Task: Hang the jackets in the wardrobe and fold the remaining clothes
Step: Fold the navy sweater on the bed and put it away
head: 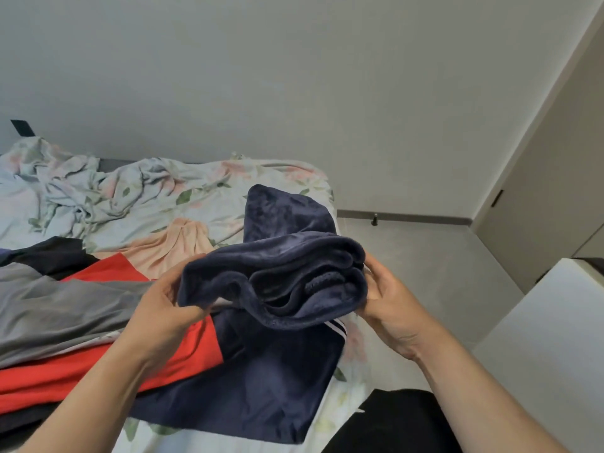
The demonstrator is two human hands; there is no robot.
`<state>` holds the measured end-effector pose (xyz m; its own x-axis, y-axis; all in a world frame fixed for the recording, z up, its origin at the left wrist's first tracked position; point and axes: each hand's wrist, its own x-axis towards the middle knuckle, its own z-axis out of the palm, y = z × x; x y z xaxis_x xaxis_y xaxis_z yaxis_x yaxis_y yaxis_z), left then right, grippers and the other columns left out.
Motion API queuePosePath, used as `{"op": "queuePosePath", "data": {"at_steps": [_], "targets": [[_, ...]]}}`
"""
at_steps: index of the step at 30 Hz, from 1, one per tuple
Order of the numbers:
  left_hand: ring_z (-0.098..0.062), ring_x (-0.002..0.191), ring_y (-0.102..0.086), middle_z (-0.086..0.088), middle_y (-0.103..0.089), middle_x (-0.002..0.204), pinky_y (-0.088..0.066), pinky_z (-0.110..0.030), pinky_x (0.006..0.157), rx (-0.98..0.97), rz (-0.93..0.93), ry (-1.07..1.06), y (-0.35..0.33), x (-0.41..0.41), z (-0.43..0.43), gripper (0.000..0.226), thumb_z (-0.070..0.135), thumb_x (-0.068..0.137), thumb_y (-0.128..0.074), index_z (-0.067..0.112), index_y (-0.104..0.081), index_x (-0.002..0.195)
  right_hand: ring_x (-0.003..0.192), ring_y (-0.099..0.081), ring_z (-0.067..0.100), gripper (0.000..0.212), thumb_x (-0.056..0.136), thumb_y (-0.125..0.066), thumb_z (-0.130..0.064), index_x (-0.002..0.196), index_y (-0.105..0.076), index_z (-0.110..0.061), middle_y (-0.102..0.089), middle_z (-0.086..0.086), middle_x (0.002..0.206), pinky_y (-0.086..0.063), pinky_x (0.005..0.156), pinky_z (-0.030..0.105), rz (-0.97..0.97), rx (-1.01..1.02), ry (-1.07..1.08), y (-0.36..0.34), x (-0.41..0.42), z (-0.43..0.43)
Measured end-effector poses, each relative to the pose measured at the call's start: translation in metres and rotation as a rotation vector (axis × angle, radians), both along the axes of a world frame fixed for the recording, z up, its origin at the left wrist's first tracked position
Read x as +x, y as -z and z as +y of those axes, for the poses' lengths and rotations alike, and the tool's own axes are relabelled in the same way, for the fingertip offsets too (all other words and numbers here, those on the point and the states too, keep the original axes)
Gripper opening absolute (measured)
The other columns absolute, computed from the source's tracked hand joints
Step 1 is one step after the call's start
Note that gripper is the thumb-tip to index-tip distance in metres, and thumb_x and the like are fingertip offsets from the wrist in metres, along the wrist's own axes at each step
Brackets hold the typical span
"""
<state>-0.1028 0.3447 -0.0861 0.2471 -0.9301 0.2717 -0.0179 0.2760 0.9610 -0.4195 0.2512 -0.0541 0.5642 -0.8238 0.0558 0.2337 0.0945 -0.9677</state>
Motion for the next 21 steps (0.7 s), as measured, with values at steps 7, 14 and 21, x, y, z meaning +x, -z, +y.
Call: {"op": "queuePosePath", "data": {"at_steps": [7,14,21], "targets": [[-0.014,0.082,-0.069,-0.004,-0.075,0.087,-0.059,-0.024,0.072,0.037,0.077,-0.268,-0.012,0.002,-0.055,0.029,-0.008,0.078,-0.069,0.015,-0.076,0.094,0.065,-0.065,0.003,0.041,0.078,-0.076,0.006,0.108,-0.072,-0.022,-0.074,-0.004,0.096,-0.048,0.053,0.017,0.182,-0.132,0.372,-0.006,0.027,-0.048],[0.001,0.068,-0.064,0.009,-0.073,0.072,-0.051,-0.013,0.061,0.049,-0.002,-0.457,-0.025,0.003,-0.083,0.031,-0.002,0.080,-0.073,0.028,-0.075,0.074,0.087,-0.069,0.004,0.029,0.089,-0.069,-0.009,0.094,-0.072,-0.037,-0.074,-0.012,0.092,-0.058,0.075,0.027,0.347,-0.336,0.418,-0.009,0.041,-0.076],[-0.001,0.073,-0.066,0.009,-0.074,0.079,-0.051,-0.023,0.064,0.083,0.125,-0.387,-0.038,-0.004,-0.085,0.020,0.043,0.059,-0.070,0.036,-0.074,0.077,0.068,-0.057,0.004,0.011,0.092,-0.065,-0.016,0.085,-0.057,-0.016,-0.063,0.003,0.080,-0.048,0.065,0.022,0.374,-0.351,0.628,-0.009,0.054,-0.071]]}}
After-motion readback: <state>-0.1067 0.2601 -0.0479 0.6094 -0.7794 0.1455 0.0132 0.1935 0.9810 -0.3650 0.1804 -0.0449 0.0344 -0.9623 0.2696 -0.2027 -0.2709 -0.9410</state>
